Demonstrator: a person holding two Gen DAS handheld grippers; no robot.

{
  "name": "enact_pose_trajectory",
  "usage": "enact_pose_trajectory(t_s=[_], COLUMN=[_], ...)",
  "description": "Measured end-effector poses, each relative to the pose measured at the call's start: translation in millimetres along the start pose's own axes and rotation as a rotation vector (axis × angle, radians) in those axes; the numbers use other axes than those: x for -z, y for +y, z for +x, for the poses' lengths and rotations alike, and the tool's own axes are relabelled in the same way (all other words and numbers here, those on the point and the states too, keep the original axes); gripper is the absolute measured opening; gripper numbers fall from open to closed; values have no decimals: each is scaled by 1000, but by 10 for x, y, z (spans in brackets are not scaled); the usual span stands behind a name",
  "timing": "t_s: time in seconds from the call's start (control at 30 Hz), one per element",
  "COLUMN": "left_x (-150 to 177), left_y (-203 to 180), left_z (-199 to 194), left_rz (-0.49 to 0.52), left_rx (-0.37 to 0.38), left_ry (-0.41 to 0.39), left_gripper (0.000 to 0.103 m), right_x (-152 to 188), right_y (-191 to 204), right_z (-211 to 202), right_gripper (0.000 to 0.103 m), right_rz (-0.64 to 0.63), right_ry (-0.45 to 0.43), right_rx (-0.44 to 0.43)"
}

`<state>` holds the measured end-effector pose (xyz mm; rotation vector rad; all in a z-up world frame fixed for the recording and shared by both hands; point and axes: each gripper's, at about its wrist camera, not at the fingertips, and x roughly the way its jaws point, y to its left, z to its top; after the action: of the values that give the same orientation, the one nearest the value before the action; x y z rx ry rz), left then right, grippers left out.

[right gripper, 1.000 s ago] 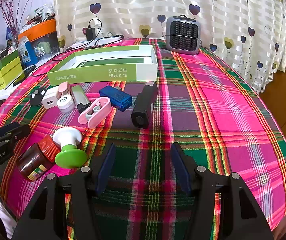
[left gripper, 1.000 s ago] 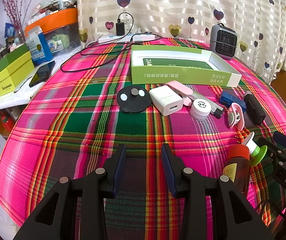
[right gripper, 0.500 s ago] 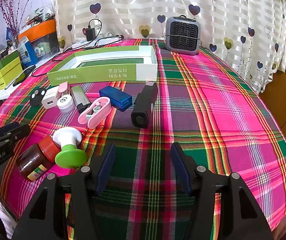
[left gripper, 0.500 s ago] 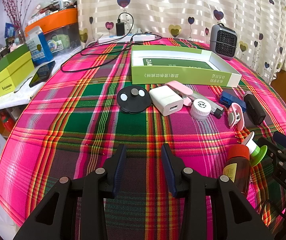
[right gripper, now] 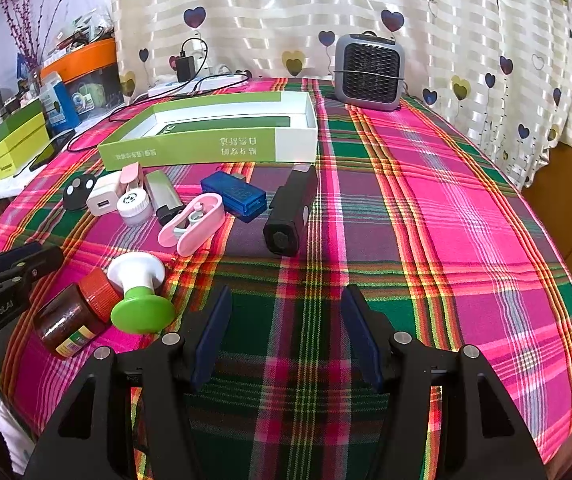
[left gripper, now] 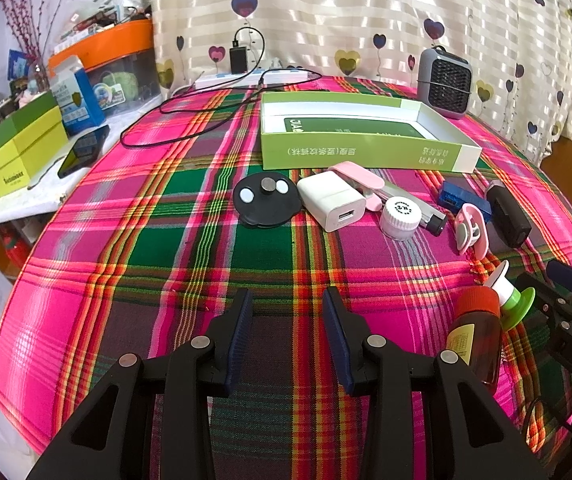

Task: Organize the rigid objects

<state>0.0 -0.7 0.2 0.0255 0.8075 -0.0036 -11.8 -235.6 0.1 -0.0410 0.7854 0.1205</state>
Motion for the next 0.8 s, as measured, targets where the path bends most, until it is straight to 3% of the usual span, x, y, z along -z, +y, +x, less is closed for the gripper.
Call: enact_pose_trajectory(t_s=[0.1, 0.23, 0.37, 0.6, 0.8], left_x=[-28, -30, 22, 78, 106], left_y=[61, 150, 139, 124, 123], left_z=[-26, -72, -162, -273, -353], left_rz=[23, 2, 57, 85, 95], left_rx=[38, 137, 150, 177, 219], left_ry=[21, 44, 25, 7, -8], left_gripper=[35, 35, 35, 35, 35], right_x=[-1, -31, -88, -77, -37], right_y=[-33, -121, -9, 182, 336], right_z=[-21, -199, -230, -211, -111], right_gripper=[58, 58, 58, 58, 58], right_rz=[-5, 38, -2, -69, -182], right_ry=[7, -74, -68, -51, 1], right_rx=[-47, -133, -262, -332, -274])
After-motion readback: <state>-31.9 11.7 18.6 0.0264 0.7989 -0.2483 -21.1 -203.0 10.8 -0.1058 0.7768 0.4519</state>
